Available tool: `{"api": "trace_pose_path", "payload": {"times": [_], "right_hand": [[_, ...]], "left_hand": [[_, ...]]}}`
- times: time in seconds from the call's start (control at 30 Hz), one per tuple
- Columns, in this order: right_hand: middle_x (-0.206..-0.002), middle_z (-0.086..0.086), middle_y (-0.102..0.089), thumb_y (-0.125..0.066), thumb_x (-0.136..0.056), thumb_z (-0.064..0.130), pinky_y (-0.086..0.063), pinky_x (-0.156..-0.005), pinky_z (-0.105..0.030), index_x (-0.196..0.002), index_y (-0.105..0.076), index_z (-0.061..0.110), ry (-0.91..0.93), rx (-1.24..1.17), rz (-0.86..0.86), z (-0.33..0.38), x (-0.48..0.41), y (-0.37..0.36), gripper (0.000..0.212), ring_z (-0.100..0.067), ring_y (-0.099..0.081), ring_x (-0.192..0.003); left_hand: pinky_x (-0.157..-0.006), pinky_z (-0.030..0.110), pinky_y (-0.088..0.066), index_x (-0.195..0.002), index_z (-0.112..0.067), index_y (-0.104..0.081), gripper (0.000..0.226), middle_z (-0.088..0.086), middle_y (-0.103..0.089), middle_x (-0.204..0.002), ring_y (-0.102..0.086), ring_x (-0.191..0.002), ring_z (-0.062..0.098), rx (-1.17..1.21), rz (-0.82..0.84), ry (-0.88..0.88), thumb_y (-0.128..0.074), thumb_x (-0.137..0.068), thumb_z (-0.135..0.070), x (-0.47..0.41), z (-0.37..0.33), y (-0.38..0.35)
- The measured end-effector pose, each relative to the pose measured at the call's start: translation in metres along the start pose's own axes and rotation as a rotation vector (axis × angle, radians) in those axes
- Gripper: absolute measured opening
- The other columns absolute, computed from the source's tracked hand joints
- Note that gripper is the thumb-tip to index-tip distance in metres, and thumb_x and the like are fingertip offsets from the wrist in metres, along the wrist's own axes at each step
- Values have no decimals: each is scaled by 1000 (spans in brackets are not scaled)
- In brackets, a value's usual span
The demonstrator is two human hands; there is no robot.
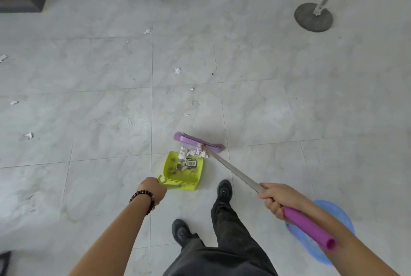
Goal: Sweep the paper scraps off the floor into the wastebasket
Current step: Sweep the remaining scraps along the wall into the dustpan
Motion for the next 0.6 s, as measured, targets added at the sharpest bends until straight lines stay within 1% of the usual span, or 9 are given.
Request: {"api": "trace_pose_path", "payload": {"times": [0.1,0.17,0.2,0.27,0.33,0.4,0.5,0.57,0.6], "right_hand": [[-54,1,-40,-49,-93,4,-31,-35,-15,-99,-58,12,96,139,-43,19,1,-17,13,-6,-33,-38],[-56,-4,-44,-49,-90,3,-36,-36,-19,-105,-58,2,198,277,-98,39,-10,-34,17,-11,-37,-37],[-58,-7,-47,-48,-89,3,-39,-37,-21,-108,-57,1,243,350,-126,49,-19,-42,21,-14,-40,-36],[-64,-11,-53,-45,-86,4,-44,-40,-26,-107,-54,6,283,486,-174,61,-37,-61,23,-17,-47,-36],[-73,-12,-58,-43,-81,6,-51,-47,-30,-106,-53,10,265,565,-204,61,-52,-77,27,-21,-55,-45],[-76,-13,-58,-44,-78,5,-53,-51,-34,-107,-51,9,232,605,-195,51,-61,-92,31,-26,-57,-53],[-66,-8,-50,-44,-82,1,-43,-41,-28,-106,-49,11,144,520,-88,17,-50,-109,27,-18,-48,-43],[-56,-5,-45,-46,-84,-3,-37,-35,-22,-104,-50,12,60,324,17,2,-32,-105,26,-11,-42,-35],[-52,-2,-42,-47,-87,-2,-35,-32,-19,-102,-52,15,14,212,67,-2,-22,-97,24,-8,-39,-33]], "left_hand": [[-42,20,-35,-81,-7,-52,9,8,-49,-62,-43,-47,21,-3,-7,7,-45,-87,-8,-4,9,2],[-43,21,-35,-81,-7,-53,9,8,-49,-61,-43,-48,22,-2,-6,5,-46,-87,-9,-5,15,3],[-44,21,-35,-82,-7,-53,9,7,-48,-61,-43,-48,22,3,-5,5,-46,-86,-9,-5,17,3],[-44,21,-35,-82,-7,-54,9,7,-49,-61,-44,-48,22,3,-9,0,-46,-86,-9,-4,18,3],[-45,21,-36,-80,-7,-53,10,7,-49,-61,-44,-49,22,-11,-16,-10,-46,-86,-9,-4,16,3],[-47,21,-36,-77,-7,-52,11,7,-49,-61,-43,-50,22,-9,-10,-17,-46,-86,-9,-3,15,3],[-47,21,-37,-76,-7,-51,12,7,-48,-59,-42,-48,22,-3,-11,-26,-47,-86,-9,-3,14,4],[-48,22,-38,-76,-5,-52,11,9,-50,-60,-44,-49,23,-1,-10,-24,-47,-85,-8,-4,13,4],[-49,22,-38,-76,-5,-52,10,10,-50,-60,-45,-50,23,2,-1,-23,-46,-84,-7,-5,12,3]]}}
Point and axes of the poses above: each hand's wrist, its own x-axis away from the middle knuckle, its own y-axis out of the back of the hand, z = x × y, the point moved 10 cm from there along -x, towards the middle knuckle
